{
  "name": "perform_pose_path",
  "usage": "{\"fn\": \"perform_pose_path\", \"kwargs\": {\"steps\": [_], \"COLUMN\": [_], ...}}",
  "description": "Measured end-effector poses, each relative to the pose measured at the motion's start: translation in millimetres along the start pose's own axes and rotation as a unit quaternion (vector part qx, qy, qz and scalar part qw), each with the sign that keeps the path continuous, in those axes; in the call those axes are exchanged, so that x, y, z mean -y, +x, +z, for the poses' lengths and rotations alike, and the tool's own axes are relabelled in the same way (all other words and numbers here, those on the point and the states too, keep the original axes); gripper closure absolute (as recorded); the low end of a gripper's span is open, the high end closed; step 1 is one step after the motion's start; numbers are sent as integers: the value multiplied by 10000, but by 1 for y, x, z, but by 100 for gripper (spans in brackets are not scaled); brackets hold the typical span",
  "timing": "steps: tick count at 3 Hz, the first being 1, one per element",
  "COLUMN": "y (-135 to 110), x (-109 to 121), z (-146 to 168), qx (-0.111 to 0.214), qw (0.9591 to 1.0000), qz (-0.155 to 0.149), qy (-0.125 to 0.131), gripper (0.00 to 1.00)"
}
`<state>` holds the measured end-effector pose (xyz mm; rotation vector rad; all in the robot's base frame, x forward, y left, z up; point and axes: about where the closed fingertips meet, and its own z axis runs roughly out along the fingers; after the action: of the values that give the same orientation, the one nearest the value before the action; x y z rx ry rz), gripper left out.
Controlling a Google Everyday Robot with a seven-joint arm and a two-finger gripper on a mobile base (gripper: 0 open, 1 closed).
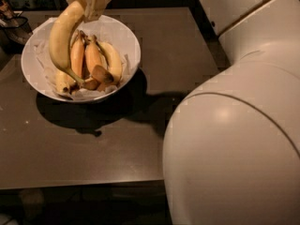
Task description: Pick banana from white bowl
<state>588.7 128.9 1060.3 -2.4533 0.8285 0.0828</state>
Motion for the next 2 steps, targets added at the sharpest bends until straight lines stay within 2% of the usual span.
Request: {"fn": "perform_pose_path", "kwargs": {"steps": [2], "y": [-28], "x": [-14], "z": [0], "qx": [522], "qw": [9984], "qz": [181], "qy": [-93], "gripper": [100]}}
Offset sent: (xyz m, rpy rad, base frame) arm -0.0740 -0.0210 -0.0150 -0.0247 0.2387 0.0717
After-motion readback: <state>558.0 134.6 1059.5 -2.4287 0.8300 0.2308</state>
